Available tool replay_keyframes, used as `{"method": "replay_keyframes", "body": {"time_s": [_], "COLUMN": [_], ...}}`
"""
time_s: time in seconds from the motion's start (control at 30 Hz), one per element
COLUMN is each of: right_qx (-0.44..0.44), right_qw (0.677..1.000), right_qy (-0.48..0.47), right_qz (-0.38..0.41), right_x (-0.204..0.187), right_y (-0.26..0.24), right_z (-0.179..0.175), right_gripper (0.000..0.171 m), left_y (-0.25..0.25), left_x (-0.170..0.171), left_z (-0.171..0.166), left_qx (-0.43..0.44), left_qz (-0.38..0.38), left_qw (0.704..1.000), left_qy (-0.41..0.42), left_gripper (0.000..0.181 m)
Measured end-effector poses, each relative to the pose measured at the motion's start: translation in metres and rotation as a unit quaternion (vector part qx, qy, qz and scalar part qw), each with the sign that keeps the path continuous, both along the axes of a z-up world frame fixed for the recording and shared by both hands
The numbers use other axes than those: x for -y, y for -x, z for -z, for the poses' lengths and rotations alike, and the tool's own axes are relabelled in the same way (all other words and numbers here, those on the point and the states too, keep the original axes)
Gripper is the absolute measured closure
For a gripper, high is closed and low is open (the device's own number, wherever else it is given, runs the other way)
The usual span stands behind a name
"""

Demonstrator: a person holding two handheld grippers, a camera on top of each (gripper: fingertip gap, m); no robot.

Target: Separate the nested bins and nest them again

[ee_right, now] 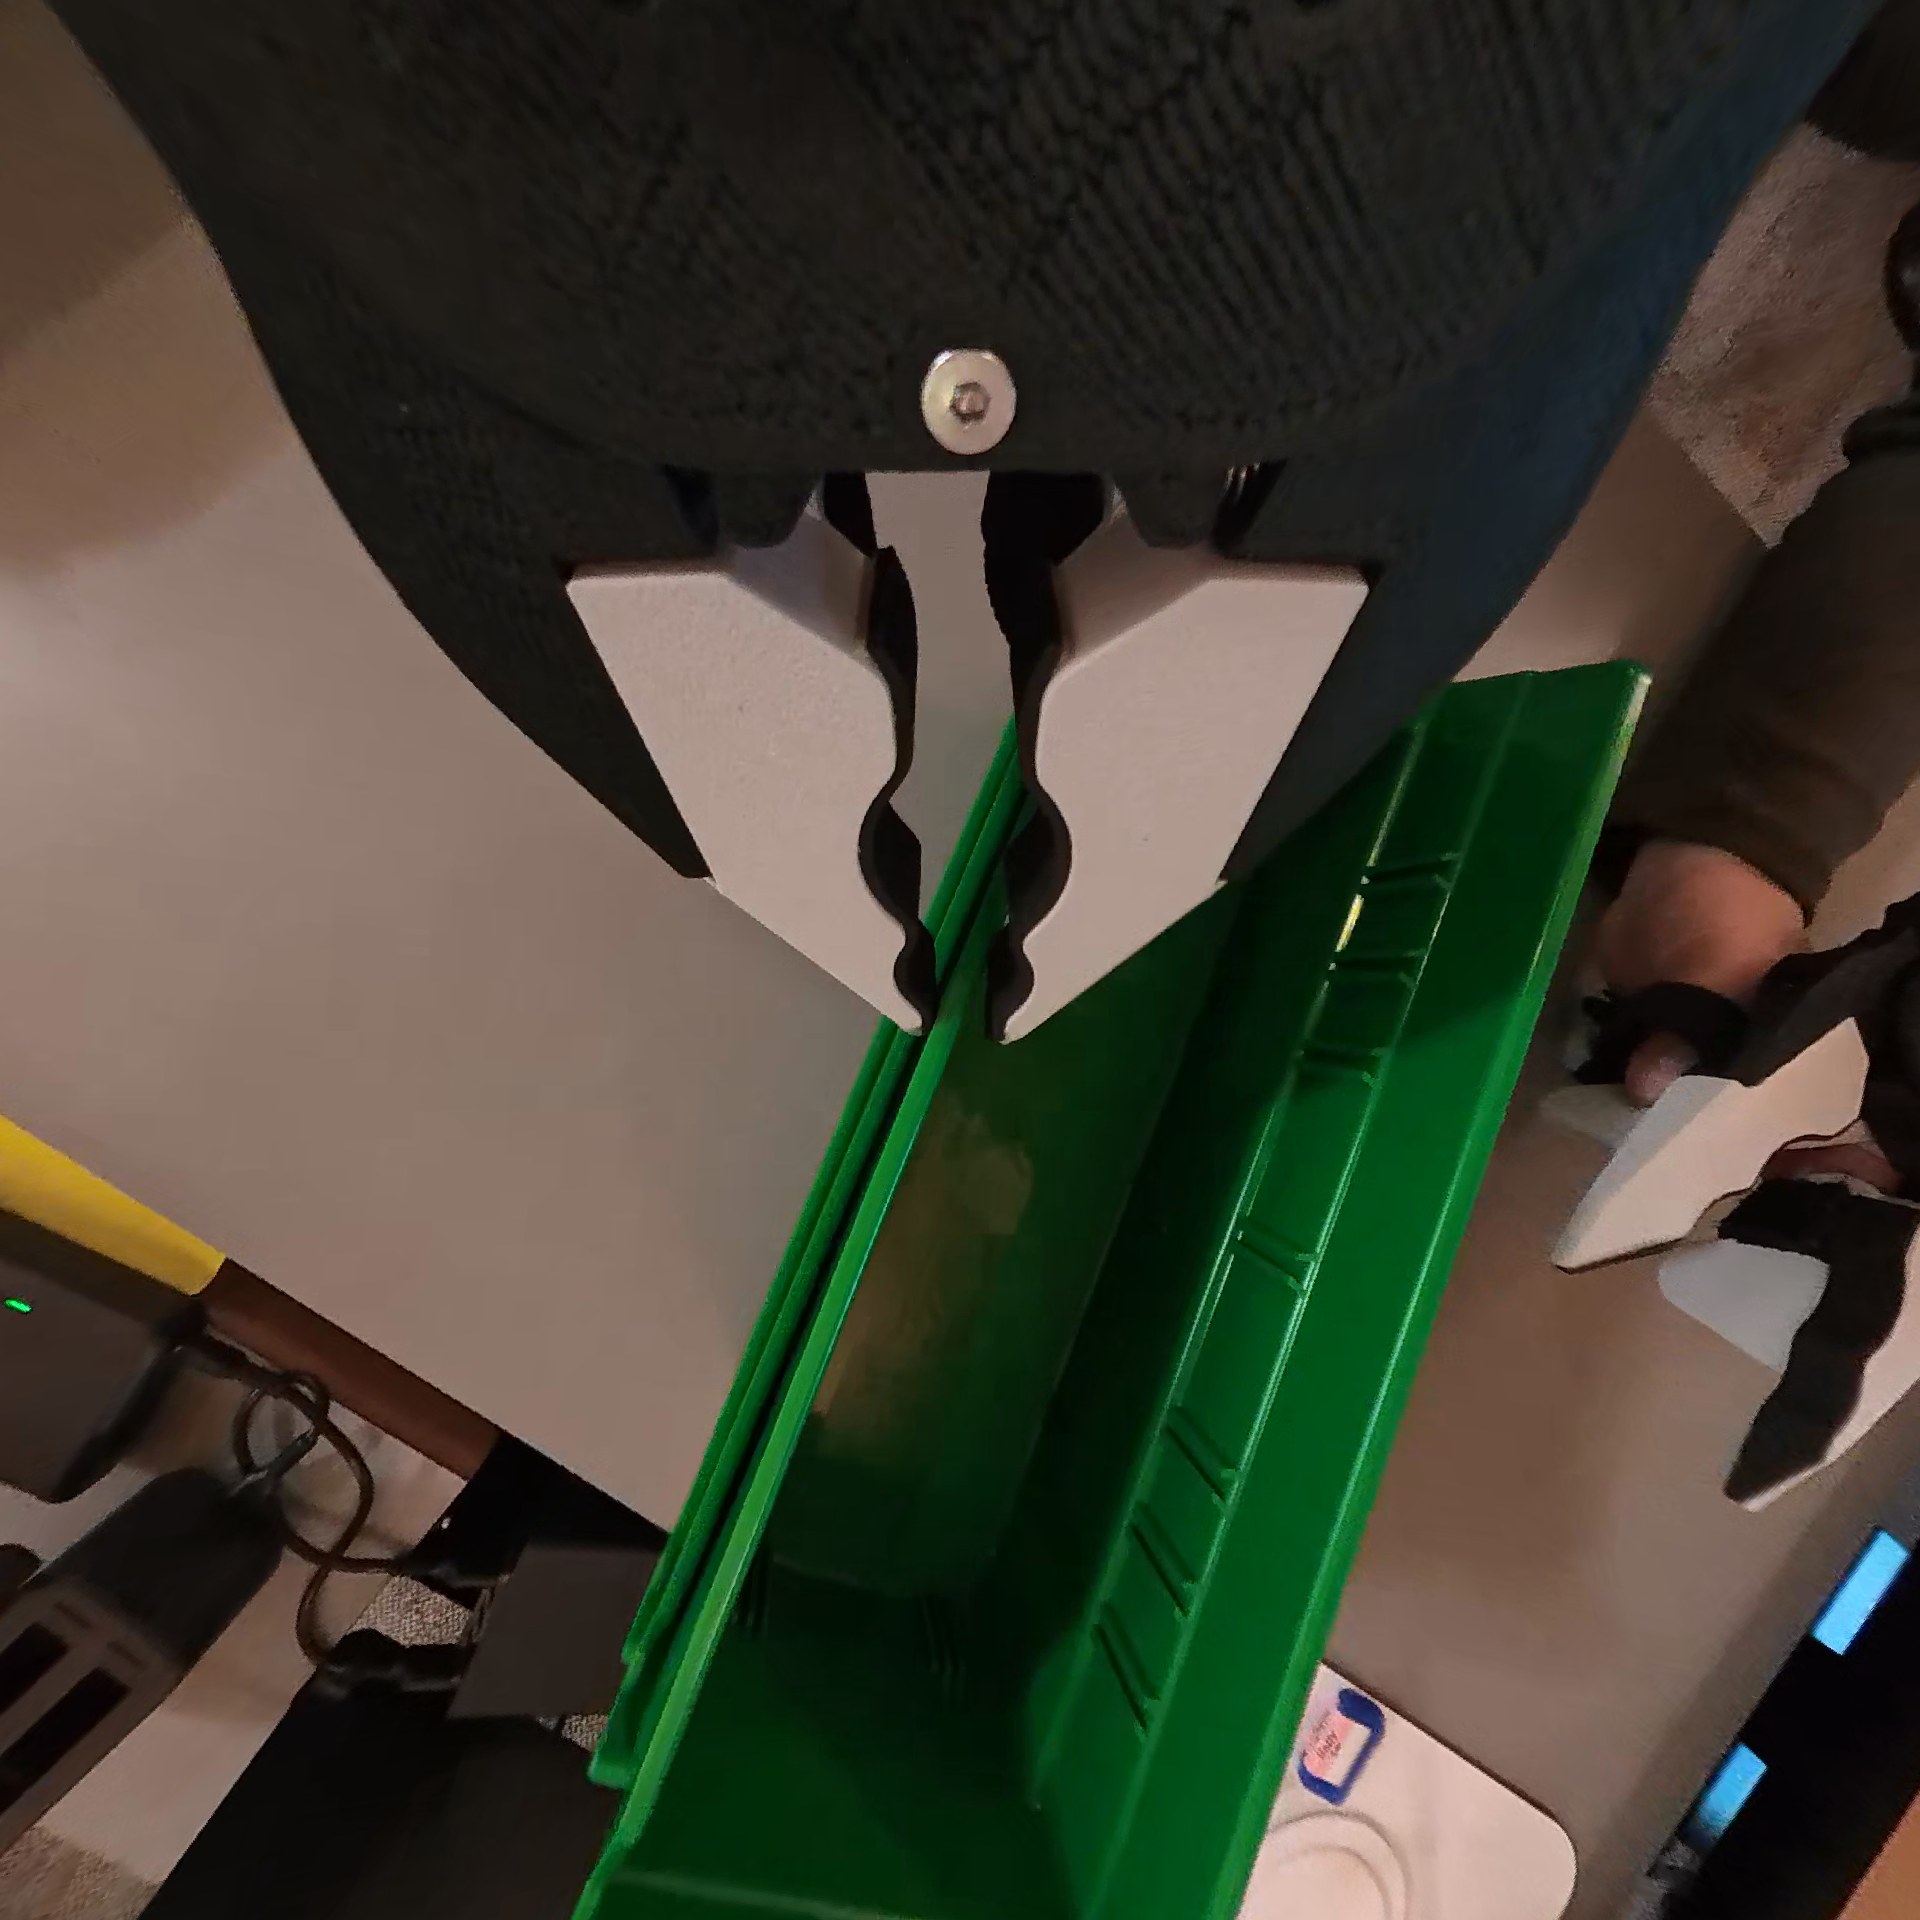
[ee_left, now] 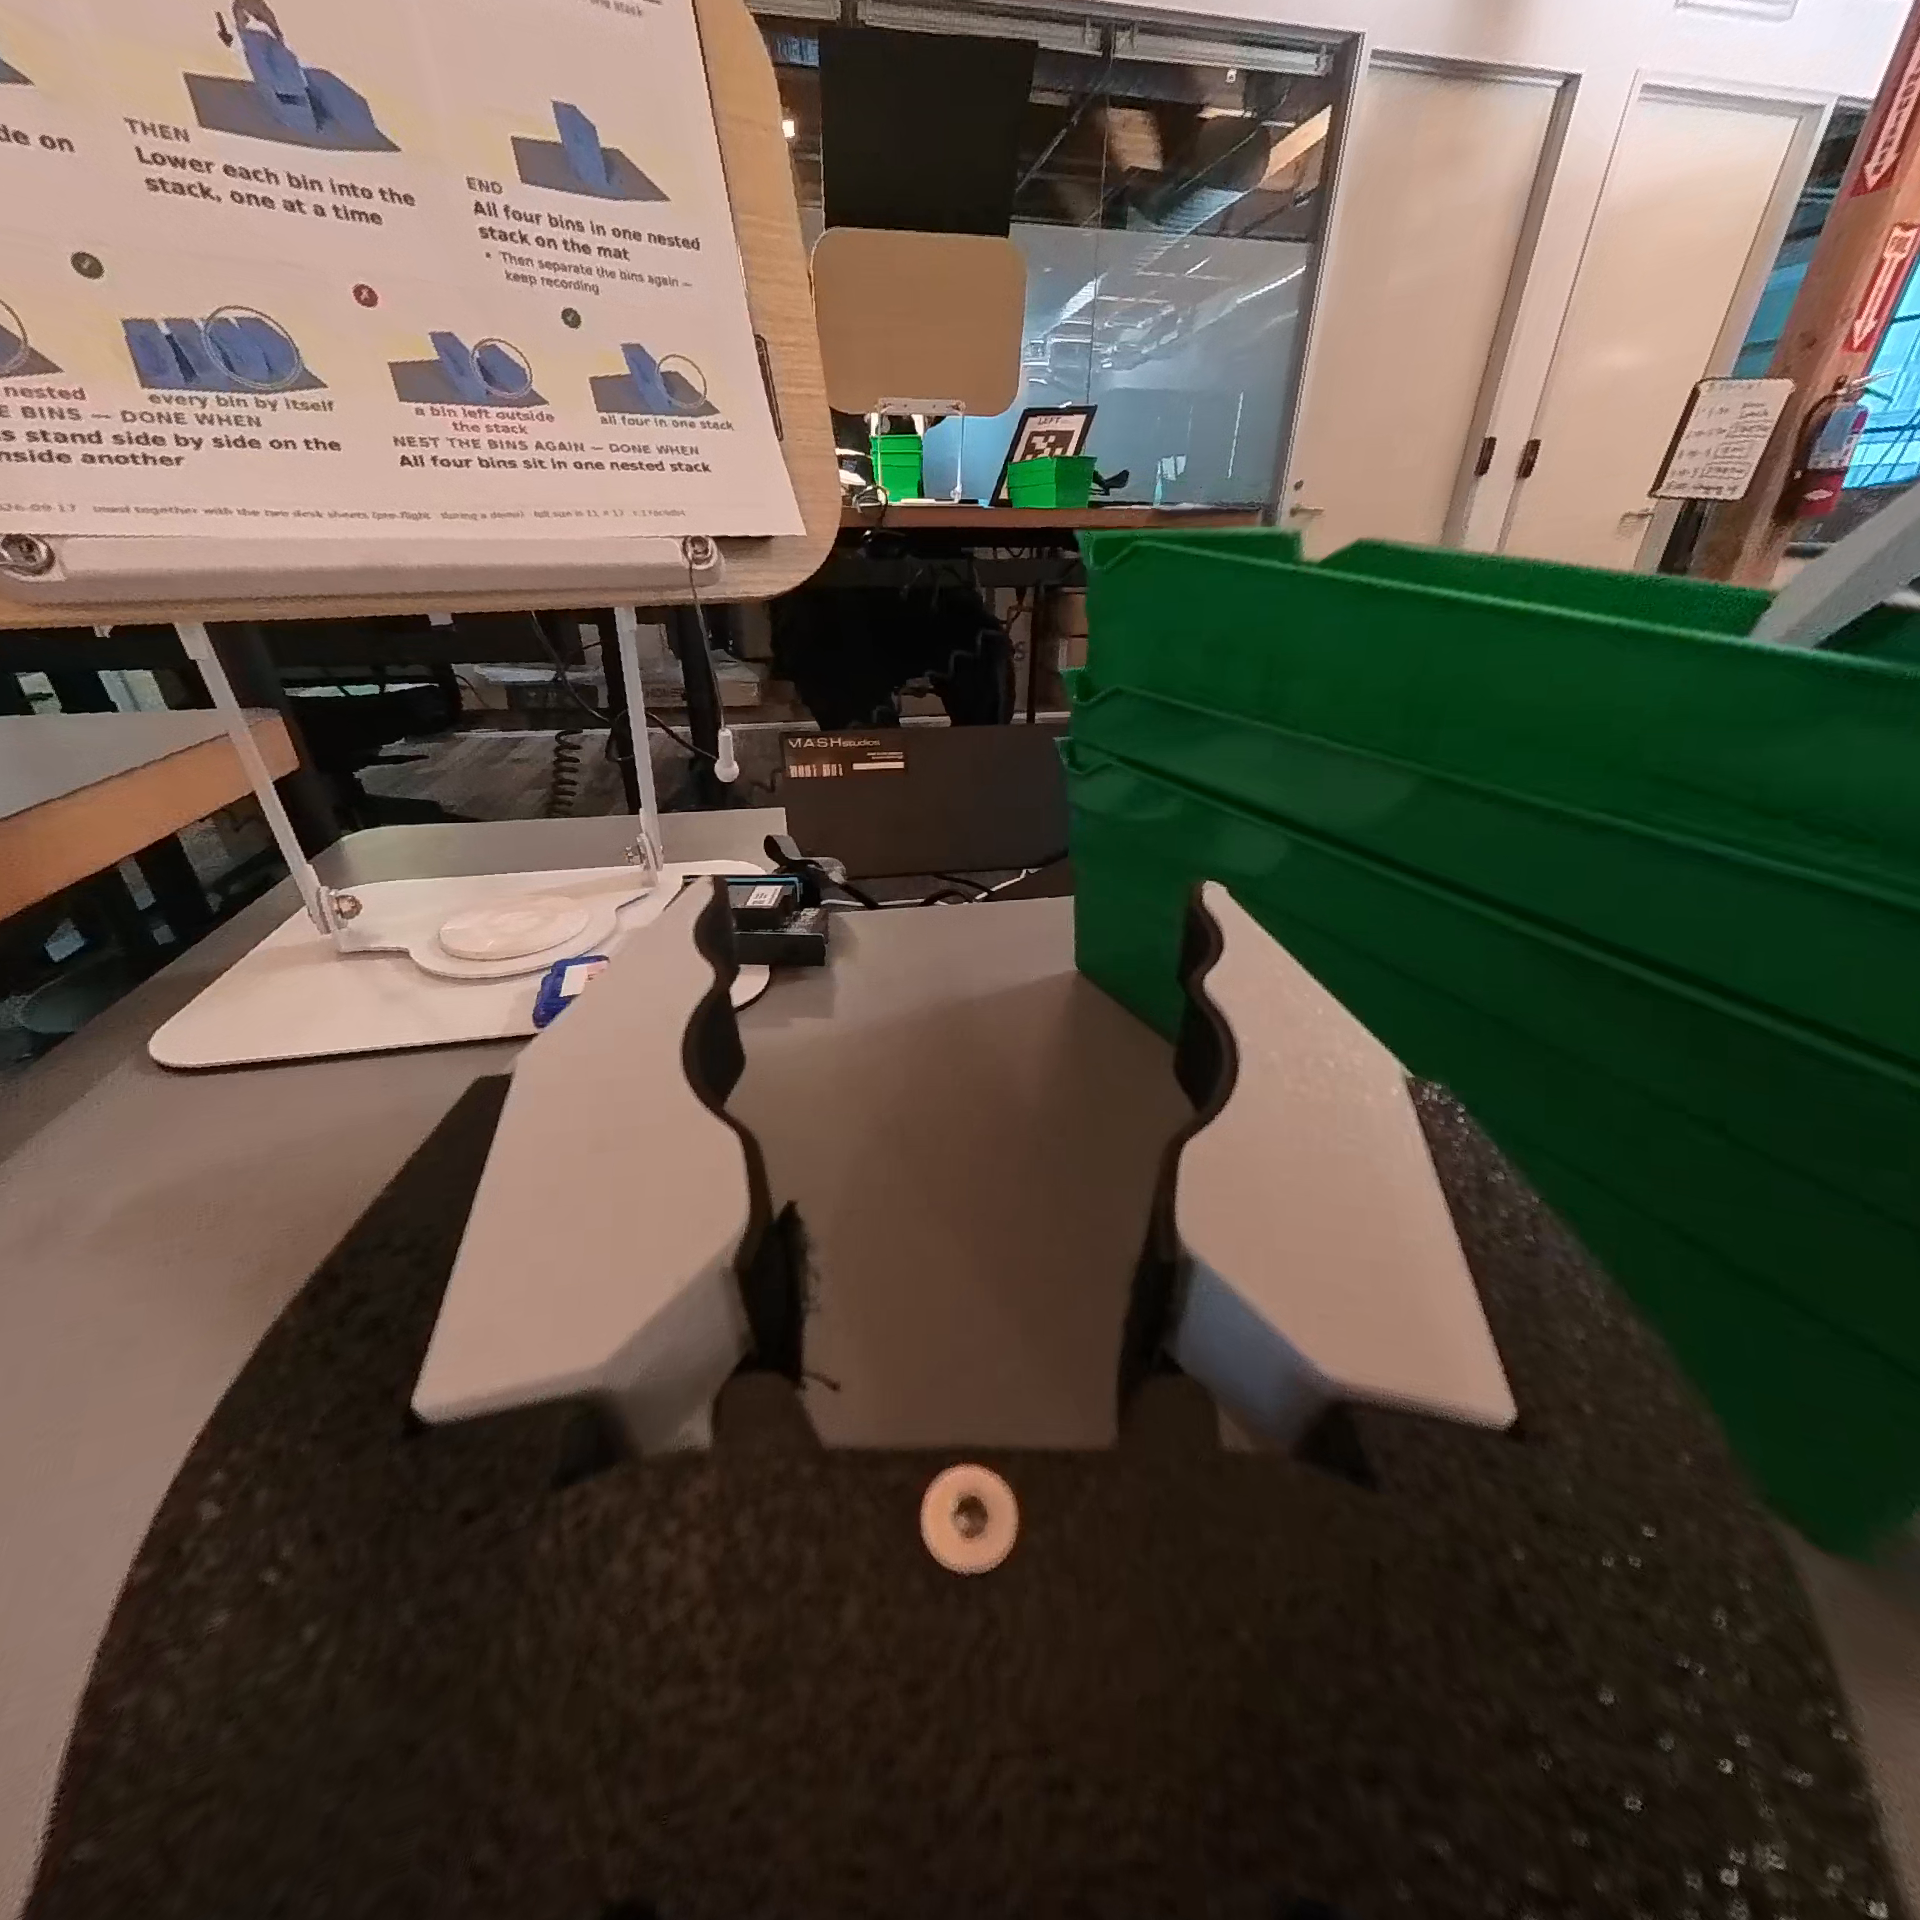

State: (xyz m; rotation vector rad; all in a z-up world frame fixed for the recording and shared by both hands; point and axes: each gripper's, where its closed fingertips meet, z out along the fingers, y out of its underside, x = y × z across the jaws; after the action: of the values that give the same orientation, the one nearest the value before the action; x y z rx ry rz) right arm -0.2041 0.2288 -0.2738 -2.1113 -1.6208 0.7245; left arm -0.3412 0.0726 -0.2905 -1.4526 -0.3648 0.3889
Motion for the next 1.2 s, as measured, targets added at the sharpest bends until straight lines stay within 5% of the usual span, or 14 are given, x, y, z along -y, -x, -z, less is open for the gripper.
{"method": "replay_keyframes", "body": {"time_s": [0.07,0.23,0.37,0.53,0.73,1.2], "right_qx": [-0.016,-0.137,-0.249,-0.334,-0.302,-0.322], "right_qw": [1.0,0.987,0.958,0.93,0.94,0.925], "right_qy": [0.002,-0.079,-0.138,-0.021,0.032,0.026], "right_qz": [0.001,-0.012,-0.046,-0.152,-0.155,-0.198], "right_x": [-0.001,-0.007,0.003,0.062,0.092,0.133], "right_y": [0.001,-0.009,-0.053,-0.095,-0.1,-0.087], "right_z": [-0.001,-0.057,-0.088,-0.023,0.063,0.069], "right_gripper": [0.163,0.108,0.094,0.082,0.083,0.088], "left_y": [0.0,0.0,-0.001,-0.001,0.002,0.001], "left_x": [0.0,0.0,-0.002,-0.001,0.001,0.0], "left_z": [0.0,0.001,0.0,0.001,0.001,0.003], "left_qx": [0.001,0.002,0.0,-0.004,0.001,-0.007], "left_qz": [0.0,0.001,0.003,0.001,-0.002,-0.005], "left_qw": [1.0,1.0,1.0,1.0,1.0,1.0], "left_qy": [0.0,0.001,0.001,0.004,-0.001,0.009], "left_gripper": [0.098,0.098,0.098,0.098,0.098,0.097]}}
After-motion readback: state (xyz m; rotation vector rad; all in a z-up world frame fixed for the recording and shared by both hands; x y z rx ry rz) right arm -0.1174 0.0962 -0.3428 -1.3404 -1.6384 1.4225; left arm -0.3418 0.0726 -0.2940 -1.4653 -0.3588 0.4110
